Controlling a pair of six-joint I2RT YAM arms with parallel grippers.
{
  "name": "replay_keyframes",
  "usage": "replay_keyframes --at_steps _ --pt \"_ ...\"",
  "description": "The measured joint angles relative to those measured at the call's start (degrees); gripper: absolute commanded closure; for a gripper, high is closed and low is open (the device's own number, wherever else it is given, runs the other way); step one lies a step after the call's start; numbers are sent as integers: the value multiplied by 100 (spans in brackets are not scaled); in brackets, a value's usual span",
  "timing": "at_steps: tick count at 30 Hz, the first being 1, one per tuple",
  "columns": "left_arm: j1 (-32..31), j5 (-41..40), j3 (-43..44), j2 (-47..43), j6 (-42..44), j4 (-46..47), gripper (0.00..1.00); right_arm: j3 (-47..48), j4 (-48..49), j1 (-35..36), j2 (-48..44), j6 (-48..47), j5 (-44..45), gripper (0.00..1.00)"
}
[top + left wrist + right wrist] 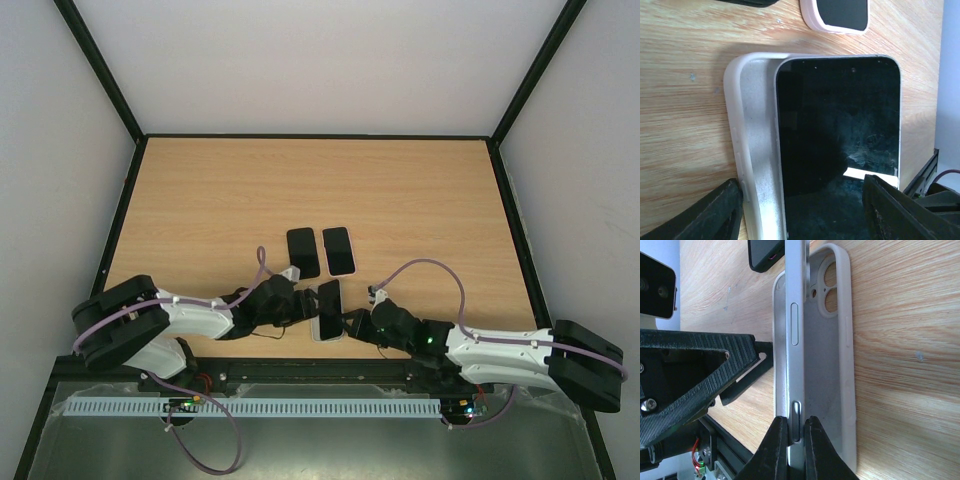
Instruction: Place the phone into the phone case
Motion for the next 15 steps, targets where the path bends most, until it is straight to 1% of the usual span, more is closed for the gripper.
replay_keyframes --at_steps 7,15 --pt "-63 -7 -22 74 -155 160 34 -15 413 -63 348 15 -109 98" --pt "-68 -229 -2 13 -79 15 33 -13 994 -175 868 -190 -378 98"
